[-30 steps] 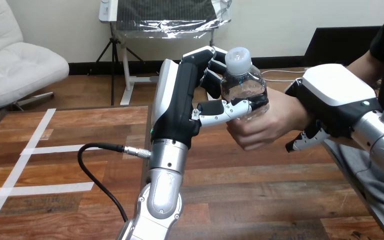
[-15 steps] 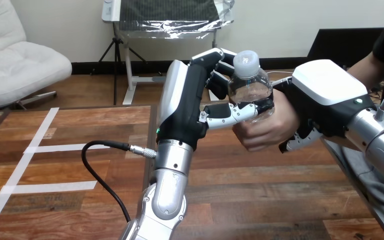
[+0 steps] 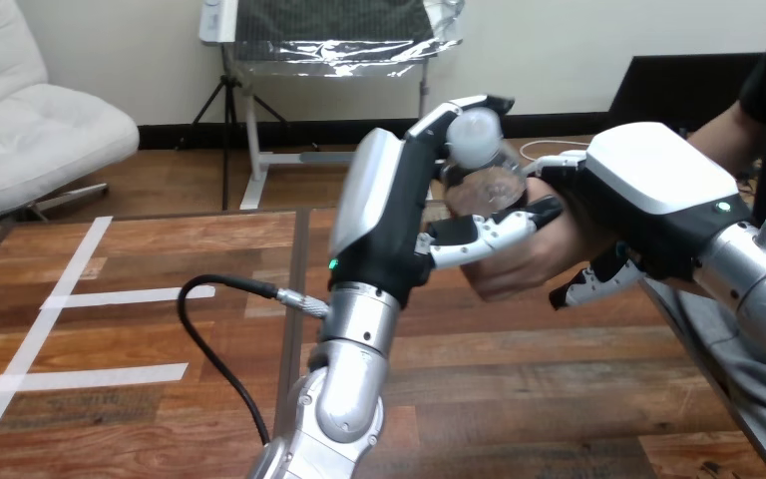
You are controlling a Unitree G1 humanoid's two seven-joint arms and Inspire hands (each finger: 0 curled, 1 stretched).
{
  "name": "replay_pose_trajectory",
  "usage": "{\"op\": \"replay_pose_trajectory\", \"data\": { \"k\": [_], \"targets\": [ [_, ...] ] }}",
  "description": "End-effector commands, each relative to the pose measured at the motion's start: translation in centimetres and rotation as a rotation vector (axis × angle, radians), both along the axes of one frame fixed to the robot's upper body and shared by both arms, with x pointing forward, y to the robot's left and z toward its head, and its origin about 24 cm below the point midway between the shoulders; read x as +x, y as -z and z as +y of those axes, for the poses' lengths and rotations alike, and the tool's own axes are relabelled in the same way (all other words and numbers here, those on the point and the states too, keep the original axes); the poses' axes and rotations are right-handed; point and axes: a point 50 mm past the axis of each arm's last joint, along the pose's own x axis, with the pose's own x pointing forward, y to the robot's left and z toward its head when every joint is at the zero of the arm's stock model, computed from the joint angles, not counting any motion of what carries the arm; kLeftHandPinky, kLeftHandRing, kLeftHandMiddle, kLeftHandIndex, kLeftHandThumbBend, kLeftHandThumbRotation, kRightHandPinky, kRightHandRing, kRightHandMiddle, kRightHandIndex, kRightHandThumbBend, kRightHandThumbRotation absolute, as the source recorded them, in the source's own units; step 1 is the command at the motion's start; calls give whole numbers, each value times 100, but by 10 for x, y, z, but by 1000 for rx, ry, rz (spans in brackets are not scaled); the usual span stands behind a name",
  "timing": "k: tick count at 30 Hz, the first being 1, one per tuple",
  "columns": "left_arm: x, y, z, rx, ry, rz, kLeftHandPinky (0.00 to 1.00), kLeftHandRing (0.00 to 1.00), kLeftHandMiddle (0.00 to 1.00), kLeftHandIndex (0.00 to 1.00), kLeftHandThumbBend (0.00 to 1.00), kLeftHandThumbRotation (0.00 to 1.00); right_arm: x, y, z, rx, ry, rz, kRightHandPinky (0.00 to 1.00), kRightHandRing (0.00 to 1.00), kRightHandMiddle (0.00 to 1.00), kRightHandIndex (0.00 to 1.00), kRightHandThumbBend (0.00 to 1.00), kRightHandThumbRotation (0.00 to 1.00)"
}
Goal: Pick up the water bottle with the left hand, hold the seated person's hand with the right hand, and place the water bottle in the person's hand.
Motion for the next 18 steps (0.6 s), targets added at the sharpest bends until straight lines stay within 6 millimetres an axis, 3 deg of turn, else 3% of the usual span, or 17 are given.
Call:
{"op": "replay_pose_trajectory", "data": {
  "k": [1,18],
  "targets": [
    [-2,-20,-5,-63,13,-62,74,81,85,90,76,43,-3,-19,0,27,-5,-67,66,78,82,78,84,0],
    [-7,-18,1,-85,12,-76,74,82,86,90,79,46,-15,-21,2,56,-17,-47,71,81,84,79,84,0]
  ]
}}
